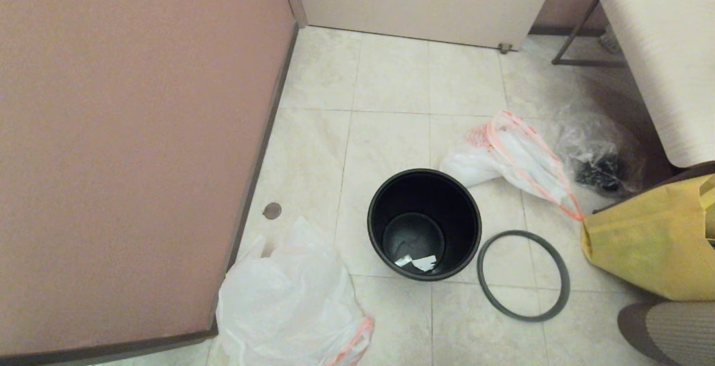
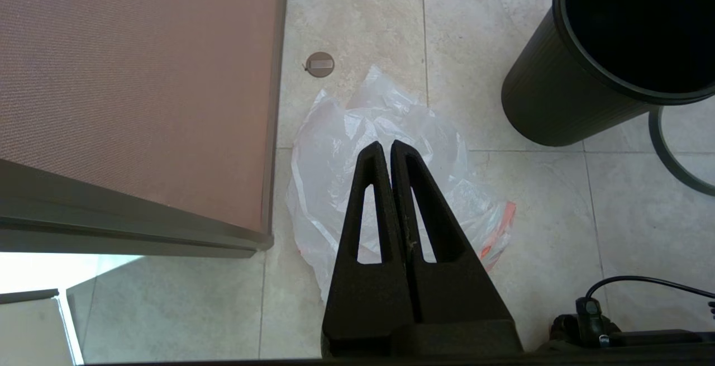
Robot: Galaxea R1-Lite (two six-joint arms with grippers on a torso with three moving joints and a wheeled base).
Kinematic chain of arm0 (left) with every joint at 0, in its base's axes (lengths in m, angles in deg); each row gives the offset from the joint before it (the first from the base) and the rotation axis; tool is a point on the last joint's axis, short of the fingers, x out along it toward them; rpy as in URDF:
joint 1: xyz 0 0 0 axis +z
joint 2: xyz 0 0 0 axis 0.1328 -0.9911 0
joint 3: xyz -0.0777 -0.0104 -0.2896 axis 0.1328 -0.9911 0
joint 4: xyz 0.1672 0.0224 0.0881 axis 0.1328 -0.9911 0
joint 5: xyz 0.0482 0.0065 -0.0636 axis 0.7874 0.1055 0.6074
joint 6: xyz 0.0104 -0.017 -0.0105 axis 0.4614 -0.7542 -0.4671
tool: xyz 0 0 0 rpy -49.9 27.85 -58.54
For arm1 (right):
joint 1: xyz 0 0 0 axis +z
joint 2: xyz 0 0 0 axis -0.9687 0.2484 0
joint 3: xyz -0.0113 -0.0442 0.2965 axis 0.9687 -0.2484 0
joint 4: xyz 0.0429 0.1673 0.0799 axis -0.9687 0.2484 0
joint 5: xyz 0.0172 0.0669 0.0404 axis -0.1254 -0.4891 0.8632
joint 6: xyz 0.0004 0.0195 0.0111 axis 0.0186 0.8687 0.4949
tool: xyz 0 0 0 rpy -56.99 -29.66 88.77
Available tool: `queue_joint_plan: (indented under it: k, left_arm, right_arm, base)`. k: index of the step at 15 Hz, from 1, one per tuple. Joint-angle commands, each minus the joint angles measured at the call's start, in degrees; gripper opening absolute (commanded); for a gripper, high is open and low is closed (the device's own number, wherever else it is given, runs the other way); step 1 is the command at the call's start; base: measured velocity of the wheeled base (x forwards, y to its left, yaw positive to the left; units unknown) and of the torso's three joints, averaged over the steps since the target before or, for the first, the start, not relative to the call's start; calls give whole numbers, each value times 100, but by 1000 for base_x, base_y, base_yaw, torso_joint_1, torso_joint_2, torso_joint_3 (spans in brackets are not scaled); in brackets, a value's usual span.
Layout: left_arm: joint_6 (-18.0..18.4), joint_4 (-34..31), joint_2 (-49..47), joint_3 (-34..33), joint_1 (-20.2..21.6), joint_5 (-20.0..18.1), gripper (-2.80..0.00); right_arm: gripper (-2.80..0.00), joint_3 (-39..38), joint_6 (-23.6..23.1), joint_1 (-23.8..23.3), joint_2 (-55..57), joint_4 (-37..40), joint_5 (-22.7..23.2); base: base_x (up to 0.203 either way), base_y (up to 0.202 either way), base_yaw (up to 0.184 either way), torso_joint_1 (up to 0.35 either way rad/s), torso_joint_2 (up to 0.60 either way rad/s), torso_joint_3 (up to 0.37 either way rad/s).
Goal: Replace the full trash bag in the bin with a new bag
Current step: Pick up a new trash bag
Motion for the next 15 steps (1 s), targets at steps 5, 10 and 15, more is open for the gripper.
queue_joint_plan:
  k: [5,10,15]
  left_arm:
    - [1,-2,7,-3,0,-2,-280]
    - [1,16,7,-3,0,-2,-280]
    - [27,33,7,-12,0,5,-280]
  right_arm:
    - [-280,-1626,-1253,-78,-2434,-15,1256]
    - [-280,-3918,-2520,-66,-3179,-2458,1694]
    - [-280,-4623,-3018,-67,-3836,-3044,1796]
  base:
    - [0,0,0,0,0,0]
    - [0,0,0,0,0,0]
    - [0,0,0,0,0,0]
